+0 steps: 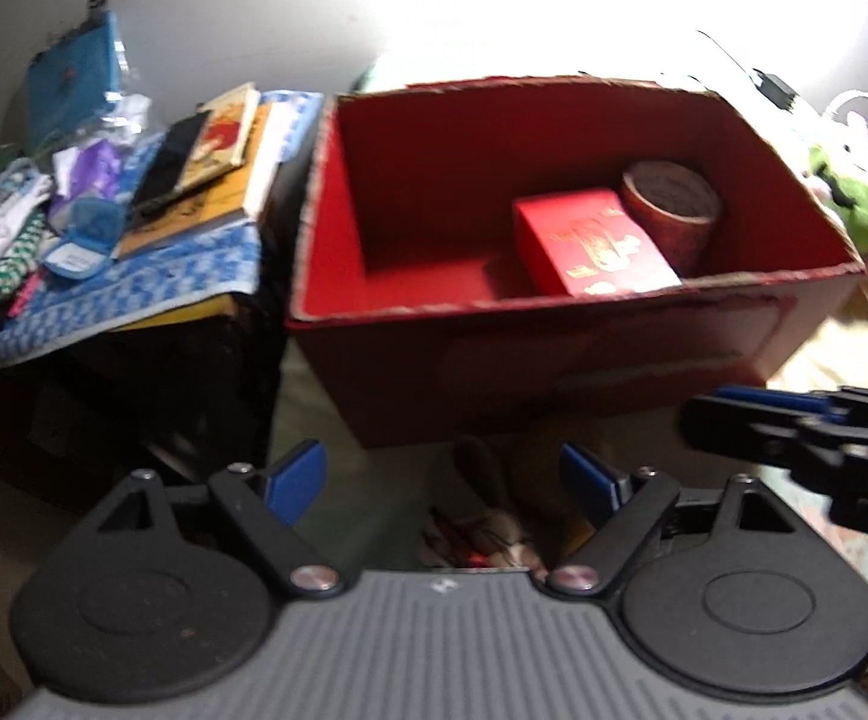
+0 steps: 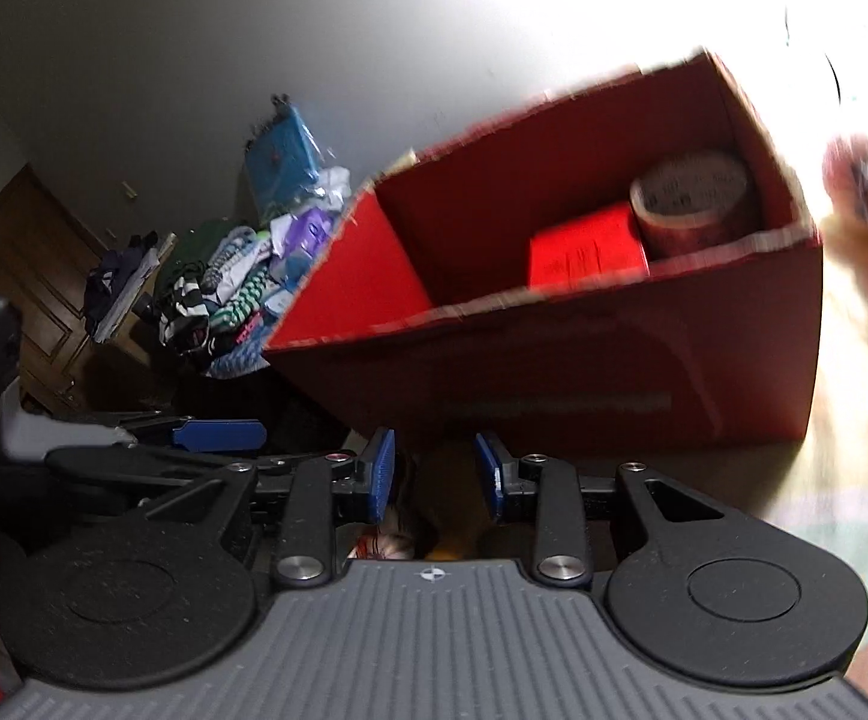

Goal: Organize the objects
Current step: 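Move the right tool down beside the red box to the wooden gourd toy, then grasp the wooden gourd toy with the right tool and lift it, then carry the gourd toy over the red box and lower it inside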

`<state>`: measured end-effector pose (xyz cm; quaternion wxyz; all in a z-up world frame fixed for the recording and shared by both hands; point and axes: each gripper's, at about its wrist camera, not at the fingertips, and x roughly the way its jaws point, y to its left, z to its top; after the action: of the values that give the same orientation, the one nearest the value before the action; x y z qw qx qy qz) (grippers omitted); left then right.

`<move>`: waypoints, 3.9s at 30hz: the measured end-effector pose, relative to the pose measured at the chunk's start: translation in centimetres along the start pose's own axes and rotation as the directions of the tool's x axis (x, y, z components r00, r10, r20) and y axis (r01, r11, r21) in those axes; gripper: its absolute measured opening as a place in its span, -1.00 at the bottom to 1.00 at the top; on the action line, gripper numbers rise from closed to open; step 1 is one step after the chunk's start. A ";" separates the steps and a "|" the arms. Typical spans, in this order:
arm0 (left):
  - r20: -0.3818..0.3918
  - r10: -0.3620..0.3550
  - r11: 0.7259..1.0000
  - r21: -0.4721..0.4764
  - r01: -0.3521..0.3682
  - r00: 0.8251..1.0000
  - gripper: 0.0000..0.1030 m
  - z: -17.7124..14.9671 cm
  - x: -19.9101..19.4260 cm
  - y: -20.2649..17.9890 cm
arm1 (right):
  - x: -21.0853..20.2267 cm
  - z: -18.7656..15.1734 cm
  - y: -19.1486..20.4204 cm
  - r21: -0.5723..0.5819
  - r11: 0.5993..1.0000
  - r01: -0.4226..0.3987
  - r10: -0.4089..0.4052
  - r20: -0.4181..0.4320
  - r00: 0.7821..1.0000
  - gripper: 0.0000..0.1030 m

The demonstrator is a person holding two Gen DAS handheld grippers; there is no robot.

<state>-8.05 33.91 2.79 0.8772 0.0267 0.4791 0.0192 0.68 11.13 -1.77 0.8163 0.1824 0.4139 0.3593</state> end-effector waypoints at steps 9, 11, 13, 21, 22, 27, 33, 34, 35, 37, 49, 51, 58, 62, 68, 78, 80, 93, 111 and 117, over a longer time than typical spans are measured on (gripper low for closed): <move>-0.046 -0.189 0.982 0.015 0.190 0.981 0.19 -1.4 1.4 -0.8 | 1.2 -1.5 -4.6 0.271 0.961 -0.052 0.080 -0.094 0.992 -0.35; -0.052 -0.232 0.972 0.011 0.233 0.971 0.18 -1.6 1.6 -1.0 | 1.4 -1.8 -5.1 0.298 0.952 -0.067 0.102 -0.105 0.989 -0.35; -0.060 -0.267 0.963 0.014 0.268 0.962 0.15 -1.7 1.9 -1.4 | 1.5 -2.0 -5.4 0.311 0.947 -0.080 0.121 -0.116 0.986 -0.35; -0.117 -0.332 0.942 0.018 0.336 0.936 -0.03 -2.3 3.3 -2.7 | 2.3 -2.3 -6.3 0.333 0.934 -0.125 0.180 -0.140 0.974 -0.35; -0.124 -0.318 0.946 0.023 0.323 0.940 -0.03 -2.3 3.5 -2.8 | 2.4 -2.3 -6.4 0.337 0.933 -0.128 0.186 -0.144 0.972 -0.35; -0.162 -0.321 0.946 -0.008 0.324 0.933 -0.04 -2.2 5.1 -2.7 | 3.0 -2.1 -6.6 0.349 0.926 -0.142 0.212 -0.171 0.962 -0.35; -0.189 -0.321 0.947 -0.041 0.319 0.928 -0.05 -2.4 7.0 -2.8 | 3.6 -1.8 -6.3 0.316 0.938 -0.142 0.208 -0.188 0.960 -0.30; -0.184 -0.319 0.948 -0.039 0.317 0.930 -0.06 -2.4 7.1 -2.9 | 3.6 -1.8 -6.3 0.309 0.941 -0.140 0.205 -0.190 0.960 -0.29; -0.183 -0.315 0.949 -0.034 0.314 0.931 -0.09 -2.4 7.2 -3.0 | 3.8 -1.7 -6.3 0.306 0.942 -0.138 0.204 -0.193 0.960 -0.28; -0.179 -0.307 0.951 -0.020 0.308 0.935 -0.11 -2.4 7.4 -3.2 | 4.2 -1.7 -6.4 0.309 0.940 -0.142 0.210 -0.198 0.958 -0.19; -0.186 -0.285 0.951 0.066 0.301 0.940 -0.10 -3.0 7.4 -5.5 | 5.0 -2.4 -6.5 0.346 0.925 -0.154 0.238 -0.214 0.948 -0.22; -0.189 -0.311 0.943 0.061 0.328 0.931 -0.11 -3.0 7.1 -5.7 | 4.0 -2.5 -6.8 0.352 0.924 -0.147 0.230 -0.208 0.951 -0.26; -0.191 -0.370 0.906 0.145 0.398 0.909 -0.11 -3.0 5.7 -9.0 | 0.3 -2.5 -8.2 0.390 0.916 -0.091 0.173 -0.181 0.968 -0.28; -0.182 -0.413 0.877 0.184 0.444 0.892 -0.11 -2.5 4.8 -10.5 | -2.1 -2.1 -8.4 0.395 0.917 -0.061 0.123 -0.134 0.983 -0.28; -0.140 -0.484 0.808 0.308 0.502 0.864 -0.11 -1.4 2.4 -13.6 | -6.8 -1.3 -8.5 0.394 0.919 -0.011 0.030 -0.042 0.999 -0.28; -0.004 -0.601 0.707 0.465 0.533 0.799 -0.10 1.7 -2.4 -17.0 | -12.8 1.4 -6.0 0.322 0.947 0.017 -0.078 0.177 0.981 -0.28; 0.049 -0.605 0.708 0.490 0.508 0.795 -0.10 2.7 -3.5 -17.1 | -12.1 3.3 -4.1 0.276 0.961 0.011 -0.075 0.222 0.972 -0.28; 0.296 -0.466 0.849 0.416 0.327 0.834 -0.09 10.3 -5.5 -10.8 | -5.0 14.8 -0.1 0.039 0.994 -0.107 0.096 0.216 0.972 -0.27; 0.032 -0.327 0.941 0.098 0.323 0.944 -0.10 12.1 8.2 -2.6 | 10.0 15.4 -2.5 0.169 0.982 -0.079 0.113 -0.205 0.972 -0.27; -0.077 -0.279 0.955 0.084 0.285 0.957 -0.10 11.6 10.8 -2.9 | 11.7 14.4 -3.1 0.222 0.975 -0.023 0.089 -0.289 0.953 -0.27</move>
<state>7.56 31.31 -0.16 0.8530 -0.0012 0.5061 -0.1277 18.37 17.65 -1.48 0.7096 0.2256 0.5630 0.3585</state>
